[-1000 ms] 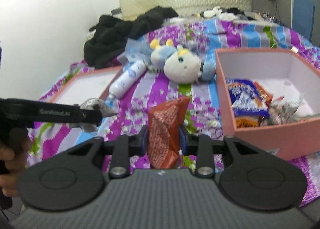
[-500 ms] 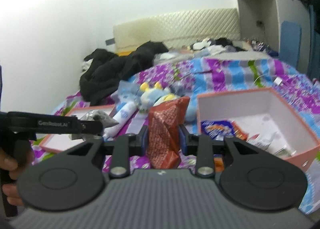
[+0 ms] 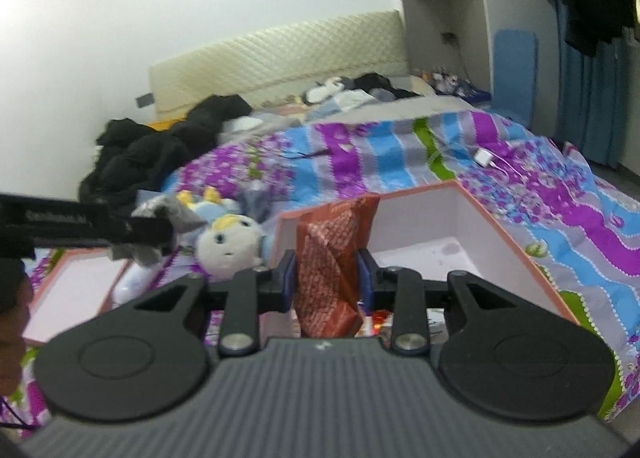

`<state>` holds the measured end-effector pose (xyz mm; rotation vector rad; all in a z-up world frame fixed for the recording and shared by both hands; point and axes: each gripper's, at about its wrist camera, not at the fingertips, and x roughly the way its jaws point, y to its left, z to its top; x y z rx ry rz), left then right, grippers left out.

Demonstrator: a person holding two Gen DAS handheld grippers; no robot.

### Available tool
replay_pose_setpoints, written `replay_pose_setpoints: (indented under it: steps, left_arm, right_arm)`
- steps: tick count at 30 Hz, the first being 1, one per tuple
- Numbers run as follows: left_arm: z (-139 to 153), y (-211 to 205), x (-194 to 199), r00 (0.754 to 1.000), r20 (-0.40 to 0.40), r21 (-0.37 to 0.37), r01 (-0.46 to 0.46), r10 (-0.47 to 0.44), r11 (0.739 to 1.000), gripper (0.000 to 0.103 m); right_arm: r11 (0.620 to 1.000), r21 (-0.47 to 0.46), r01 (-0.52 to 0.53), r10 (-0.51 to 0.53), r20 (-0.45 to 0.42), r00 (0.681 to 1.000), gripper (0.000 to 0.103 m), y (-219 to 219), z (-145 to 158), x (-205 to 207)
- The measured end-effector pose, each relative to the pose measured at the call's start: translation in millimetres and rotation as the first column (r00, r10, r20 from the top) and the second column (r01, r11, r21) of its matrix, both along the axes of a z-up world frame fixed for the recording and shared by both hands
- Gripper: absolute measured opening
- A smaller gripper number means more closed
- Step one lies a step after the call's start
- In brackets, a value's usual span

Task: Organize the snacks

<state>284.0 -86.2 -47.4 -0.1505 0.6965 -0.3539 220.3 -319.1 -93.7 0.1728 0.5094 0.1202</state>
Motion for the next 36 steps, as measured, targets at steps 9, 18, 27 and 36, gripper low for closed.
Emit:
replay_pose_setpoints:
  steps: [9,18,27,36]
  left_arm:
    - [-56.6,-70.9,86.1,0.986,-0.098,0.055,0.139,-0.134,0.989,0.054]
    - [-88.3,-84.4,117.6,0.98,-0.136,0.084,0.158,-0.146,0.984,0.055]
    - [-44.5,-69.1,82.9,0.992,-0.031,0.106,0.125,-0.122,0.987,0.069]
    - [14.8,-45.0,18.2,0.995,0.044,0.089,0.085,-0.089,0.992,0.069]
  right_arm:
    - [0.999,0.013,0.049,-0.047,-0.128,0.991,0.034,-34.2,-58.4,61.7]
    - [0.996,0.043,0.073,-0.064,-0.187,0.98,0.037,-45.8,-87.0,82.2]
    - [0.995,0.056,0.084,-0.077,-0.12,0.99,0.067,-46.3,-57.7,57.8]
    - [0.997,0.039,0.073,-0.073,-0.016,0.997,0.067,-33.9,-0.2,7.5]
